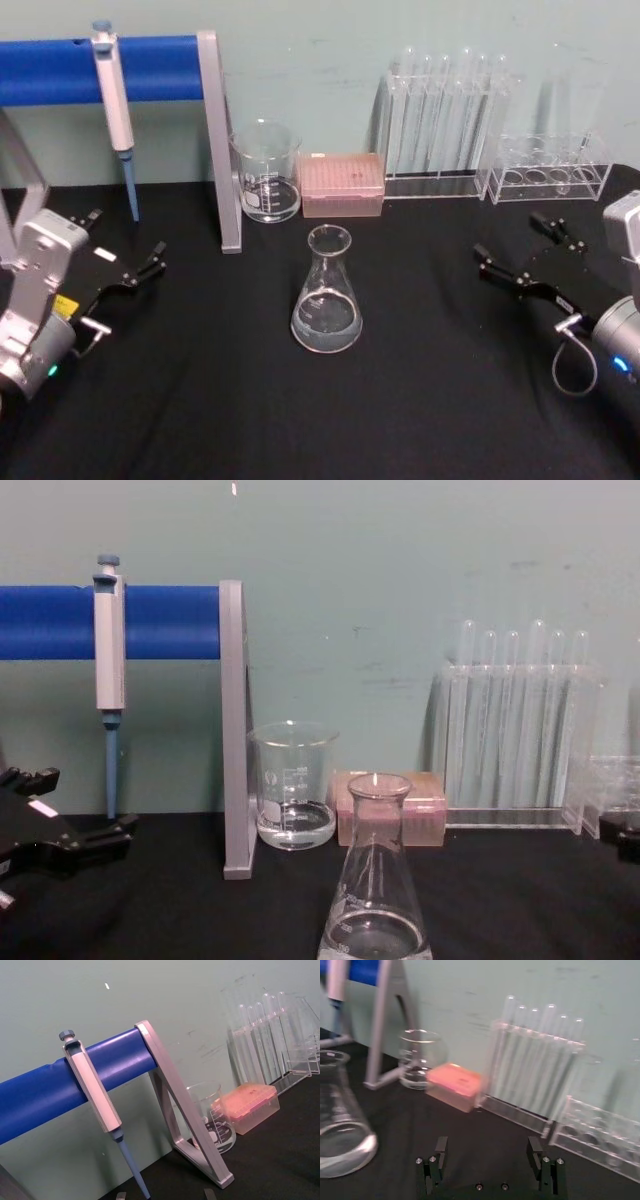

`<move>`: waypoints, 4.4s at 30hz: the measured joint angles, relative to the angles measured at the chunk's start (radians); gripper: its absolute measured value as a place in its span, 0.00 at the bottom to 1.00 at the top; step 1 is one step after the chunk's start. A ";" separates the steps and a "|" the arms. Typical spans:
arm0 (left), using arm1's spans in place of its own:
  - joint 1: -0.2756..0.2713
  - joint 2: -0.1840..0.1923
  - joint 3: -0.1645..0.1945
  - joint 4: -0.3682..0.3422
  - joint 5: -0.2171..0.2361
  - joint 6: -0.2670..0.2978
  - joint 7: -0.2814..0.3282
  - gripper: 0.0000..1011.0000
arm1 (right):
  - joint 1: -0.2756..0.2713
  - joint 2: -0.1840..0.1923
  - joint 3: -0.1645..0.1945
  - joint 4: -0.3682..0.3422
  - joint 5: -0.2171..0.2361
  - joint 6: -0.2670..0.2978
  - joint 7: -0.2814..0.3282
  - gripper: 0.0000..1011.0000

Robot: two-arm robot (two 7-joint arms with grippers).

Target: Grasp the erlenmeyer flask with one hand, shake it three times, then place it back.

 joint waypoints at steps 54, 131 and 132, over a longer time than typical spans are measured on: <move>0.000 0.000 0.000 0.000 0.000 0.000 0.000 0.99 | 0.149 -0.232 -0.099 0.107 -0.042 0.029 0.339 0.99; 0.000 0.000 0.000 0.000 0.000 0.000 0.000 0.99 | 0.231 -0.315 -0.122 0.232 -0.076 0.013 0.360 0.45; 0.000 0.000 0.000 0.000 0.000 0.000 0.000 0.99 | 0.231 -0.315 -0.122 0.232 -0.076 0.013 0.360 0.45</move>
